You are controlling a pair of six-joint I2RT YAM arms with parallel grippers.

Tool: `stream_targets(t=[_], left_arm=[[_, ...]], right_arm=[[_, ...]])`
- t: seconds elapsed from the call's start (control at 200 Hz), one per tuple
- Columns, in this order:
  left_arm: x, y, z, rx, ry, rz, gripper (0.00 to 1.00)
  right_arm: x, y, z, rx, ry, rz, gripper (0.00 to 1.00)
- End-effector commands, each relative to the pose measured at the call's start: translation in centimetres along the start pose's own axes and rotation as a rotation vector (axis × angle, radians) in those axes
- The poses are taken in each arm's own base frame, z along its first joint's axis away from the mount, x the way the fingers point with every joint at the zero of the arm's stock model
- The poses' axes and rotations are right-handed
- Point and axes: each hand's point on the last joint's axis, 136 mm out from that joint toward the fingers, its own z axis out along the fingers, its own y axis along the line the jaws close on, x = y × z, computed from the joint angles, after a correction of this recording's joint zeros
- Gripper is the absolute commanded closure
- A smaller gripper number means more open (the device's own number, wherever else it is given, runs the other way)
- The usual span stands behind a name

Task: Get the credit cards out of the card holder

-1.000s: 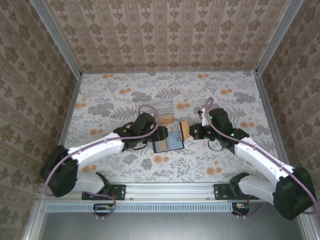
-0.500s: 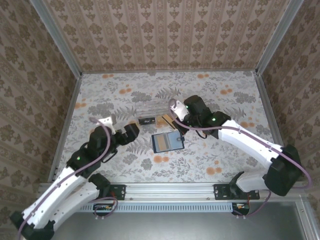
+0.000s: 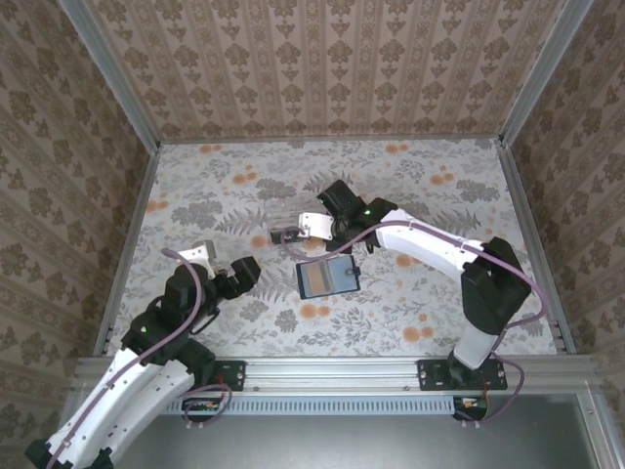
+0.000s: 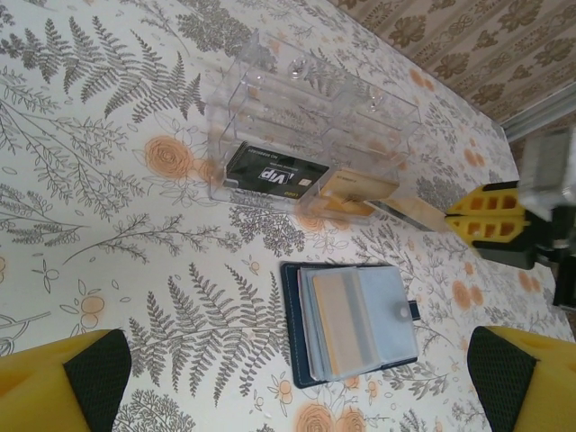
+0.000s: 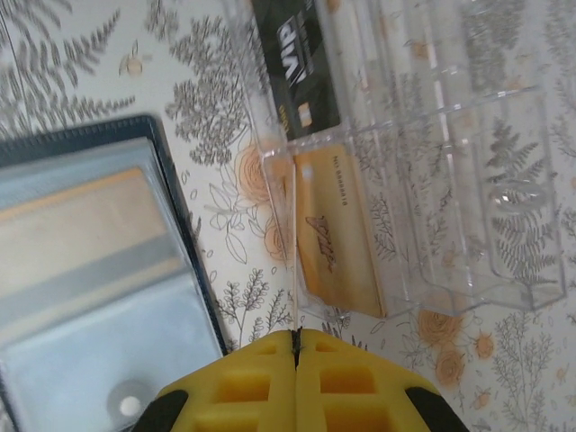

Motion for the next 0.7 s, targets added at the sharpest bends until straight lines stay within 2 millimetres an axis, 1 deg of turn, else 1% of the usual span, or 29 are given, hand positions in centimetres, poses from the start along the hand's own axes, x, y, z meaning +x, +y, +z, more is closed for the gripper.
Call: stream_targets(t=[0.0, 0.085, 0.105, 0.135, 0.2, 0.32, 0.53, 0.695], left_arm=[[0.5, 0.5, -0.2, -0.009, 0.017, -0.016, 0.00], [0.5, 0.5, -0.4, -0.014, 0.020, -0.009, 0.00], [0.4, 0.5, -0.4, -0.015, 0.019, -0.010, 0.00], [0.4, 0.5, -0.5, -0.014, 0.019, -0.010, 0.00], [0.5, 0.6, -0.5, -0.020, 0.024, -0.009, 0.00], [0.7, 0.8, -0.6, -0.027, 0.033, -0.011, 0.00], [0.8, 0.9, -0.7, -0.034, 0.038, -0.013, 0.00], [0.8, 1.0, -0.7, -0.036, 0.039, -0.019, 0.00]], right_arm=[[-0.1, -1.0, 0.4, 0.028, 0.031, -0.139, 1.00], [0.1, -1.0, 1.2, 0.022, 0.043, -0.179, 1.00], [-0.2, -1.5, 1.5, 0.041, 0.032, -0.180, 1.00], [-0.3, -1.7, 1.7, 0.045, 0.028, -0.180, 1.00], [-0.5, -1.8, 2.0, 0.035, 0.012, -0.180, 1.00], [-0.3, -2.2, 2.8, 0.047, 0.007, -0.202, 1.00], [0.1, -2.8, 3.4, 0.043, -0.015, -0.182, 1.00], [0.2, -2.8, 4.0, 0.032, -0.020, -0.179, 1.00]])
